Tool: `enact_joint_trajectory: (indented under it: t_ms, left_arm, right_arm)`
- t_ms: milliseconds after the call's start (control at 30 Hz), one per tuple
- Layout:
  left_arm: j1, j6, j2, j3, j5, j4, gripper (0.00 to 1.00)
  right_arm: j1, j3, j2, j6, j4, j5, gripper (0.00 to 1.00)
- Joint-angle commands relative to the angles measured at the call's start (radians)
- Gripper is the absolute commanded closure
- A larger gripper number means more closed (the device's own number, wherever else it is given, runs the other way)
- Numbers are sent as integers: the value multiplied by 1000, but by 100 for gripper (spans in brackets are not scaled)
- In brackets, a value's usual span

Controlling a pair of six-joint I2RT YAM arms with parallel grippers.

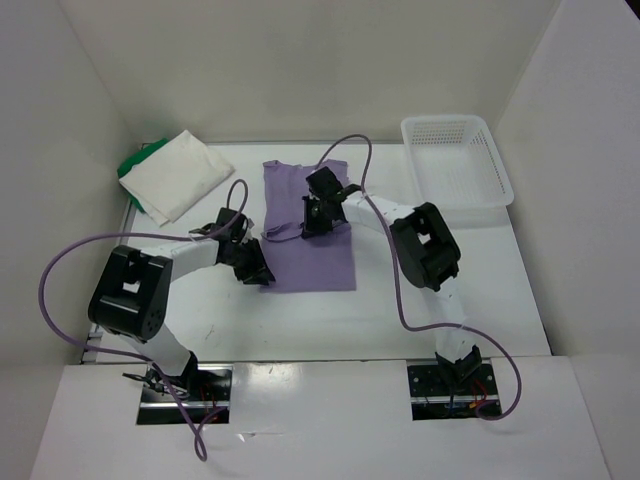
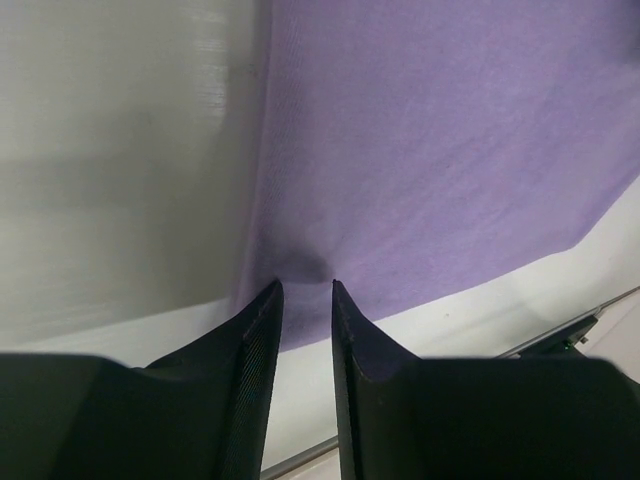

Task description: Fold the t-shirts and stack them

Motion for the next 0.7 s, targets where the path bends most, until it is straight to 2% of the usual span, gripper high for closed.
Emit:
enact_joint_trajectory:
  t_ms: [0,133,233,367,433,500,533,600,667]
  left_arm:
    - [-2,26,5,-47,-102,-22,65]
    - [-2,26,-47,-47,-123,-45,63]
    - [-2,15,-116,-13,-123,-87,62]
    - [-2,6,-163,45,-123,-125,59]
    - [-2,-3,-173,45,-103,-125,59]
    - [-2,-16,-182,33,-92,-99,59]
    - [-2,-26,-182,13,-76,-89,59]
    - [-2,-37,-172,1,-54,-69,59]
    - [-2,-48,-172,-8,-54,-68,59]
  right_arm:
    - [8,66,5,13,120,200,88]
    - [8,195,70,0,108,318,88]
    - [-2,319,81,-9,64,318,88]
    - [-2,329,8,-18,15,267,85]
    - [-2,275,-41,-18,14,208,84]
    - [-2,151,-113,-18,24,109,84]
    - [20,69,-129,-18,24,83,87]
    - [40,-14,-138,-18,33,26,89]
    - [60,-27,-109,-27,24,-5,89]
